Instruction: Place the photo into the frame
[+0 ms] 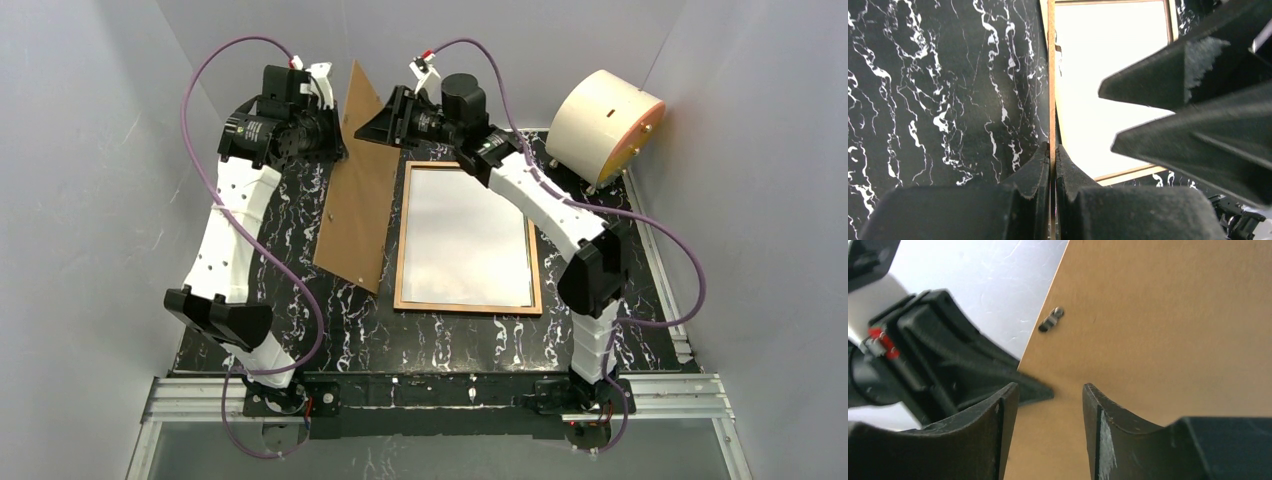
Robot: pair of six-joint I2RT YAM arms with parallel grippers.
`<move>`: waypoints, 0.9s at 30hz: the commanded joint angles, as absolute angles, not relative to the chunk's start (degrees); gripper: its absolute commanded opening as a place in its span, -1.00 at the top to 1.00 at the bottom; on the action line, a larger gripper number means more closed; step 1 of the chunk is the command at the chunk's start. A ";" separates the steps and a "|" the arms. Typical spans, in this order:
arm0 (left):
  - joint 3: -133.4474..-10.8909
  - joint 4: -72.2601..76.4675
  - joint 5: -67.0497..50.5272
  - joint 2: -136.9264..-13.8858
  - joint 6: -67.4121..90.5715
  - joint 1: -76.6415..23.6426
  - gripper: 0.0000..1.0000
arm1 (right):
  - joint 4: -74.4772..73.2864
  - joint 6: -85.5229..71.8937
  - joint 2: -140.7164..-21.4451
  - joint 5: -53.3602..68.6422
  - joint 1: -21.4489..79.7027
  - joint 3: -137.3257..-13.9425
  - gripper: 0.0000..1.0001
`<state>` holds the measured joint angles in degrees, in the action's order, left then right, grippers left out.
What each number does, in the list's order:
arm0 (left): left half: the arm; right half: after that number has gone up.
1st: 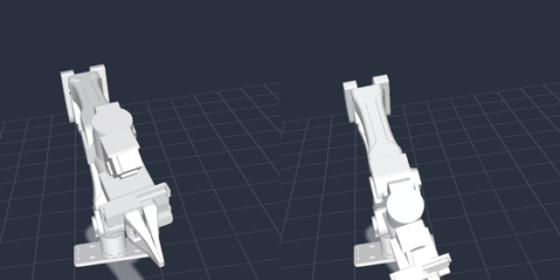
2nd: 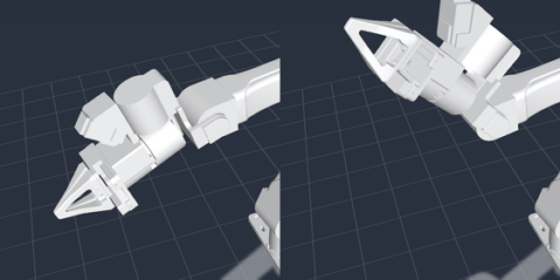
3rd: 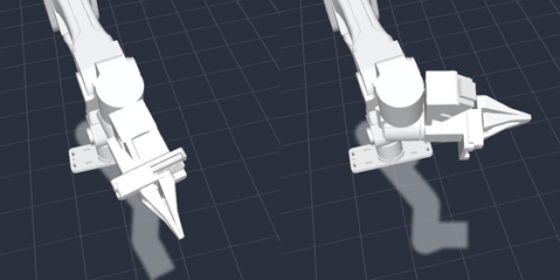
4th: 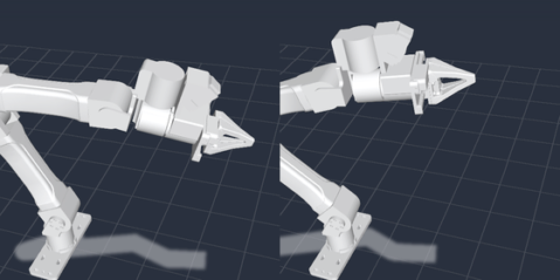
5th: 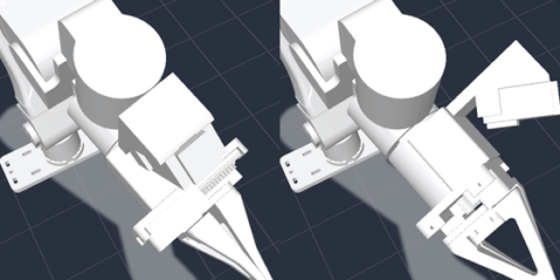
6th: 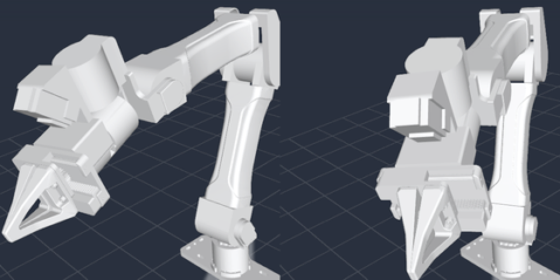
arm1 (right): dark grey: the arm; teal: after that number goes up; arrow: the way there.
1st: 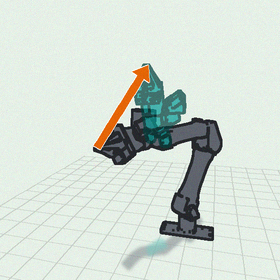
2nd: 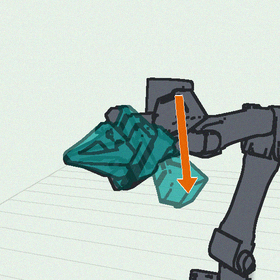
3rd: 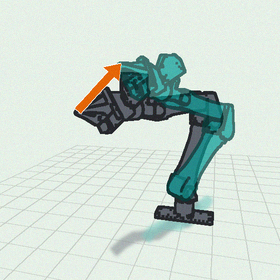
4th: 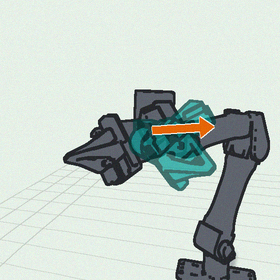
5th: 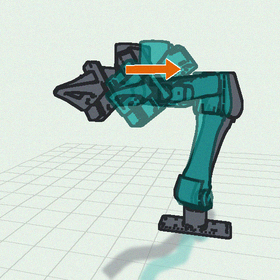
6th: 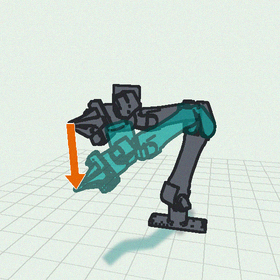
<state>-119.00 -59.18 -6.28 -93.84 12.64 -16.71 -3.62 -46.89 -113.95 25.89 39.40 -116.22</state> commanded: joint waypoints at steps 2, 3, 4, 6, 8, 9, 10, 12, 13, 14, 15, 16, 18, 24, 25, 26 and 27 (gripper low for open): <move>-124.09 -53.87 -6.44 -91.87 12.99 -17.05 1.00 | 4.56 -47.28 -103.75 27.21 37.20 -108.40 -0.24; -124.32 -52.89 -7.20 -91.72 13.13 -17.05 1.00 | 4.83 -47.73 -102.53 27.09 36.24 -106.43 -0.28; -124.45 -51.82 -7.84 -91.53 13.41 -17.05 1.00 | 4.99 -48.19 -101.37 26.93 35.28 -104.37 -0.33; -124.83 -49.69 -9.27 -91.17 14.39 -17.01 1.00 | 5.17 -49.35 -98.91 26.64 32.90 -99.70 -0.42; -125.02 -47.16 -11.47 -90.89 15.94 -17.04 1.00 | 5.16 -50.72 -96.36 26.50 30.12 -93.68 -0.52; -125.11 -46.17 -12.50 -90.84 16.89 -17.04 1.00 | 5.06 -51.47 -95.16 26.74 28.68 -91.38 -0.61; -125.16 -45.17 -13.56 -90.87 18.16 -17.05 1.00 | 5.40 -52.38 -93.93 27.46 26.87 -88.77 -0.72; -124.72 -42.88 -16.32 -90.97 20.64 -17.04 1.00 | 7.90 -53.80 -91.48 31.94 23.31 -84.03 -0.81; -124.57 -41.99 -17.49 -91.08 21.77 -17.01 1.00 | 8.63 -54.48 -90.43 33.01 21.58 -81.88 -0.84; -124.55 -41.17 -18.35 -91.22 22.85 -17.05 1.00 | 9.47 -54.92 -89.33 33.99 20.19 -80.03 -0.86; -124.47 -40.42 -19.20 -91.43 24.08 -17.05 1.00 | 10.20 -55.08 -88.16 34.65 18.78 -78.08 -0.89; -124.29 -39.34 -20.43 -91.60 25.33 -17.03 1.00 | 10.50 -55.06 -87.12 35.02 17.52 -76.52 -0.92; -123.78 -36.94 -23.14 -91.83 28.28 -17.03 1.00 | 11.35 -54.77 -85.41 36.23 15.23 -73.61 -0.95; -120.90 -25.97 -31.94 -92.19 40.80 -17.05 1.00 | 18.18 -57.36 -82.53 43.01 9.81 -66.72 -0.96; -120.77 -24.39 -32.84 -92.26 41.86 -17.05 1.00 | 19.44 -57.84 -82.12 44.27 9.16 -65.91 -0.96; -120.81 -23.42 -33.53 -92.51 43.25 -17.05 1.00 | 20.71 -58.36 -81.72 45.21 8.67 -64.87 -0.96; -121.03 -23.05 -33.78 -92.66 43.72 -17.05 1.00 | 22.41 -58.89 -81.12 45.86 8.14 -64.07 -0.96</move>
<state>-120.73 -33.89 -26.52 -94.02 35.20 -16.73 12.19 -56.42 -84.18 39.29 9.85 -66.52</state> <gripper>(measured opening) 0.021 0.982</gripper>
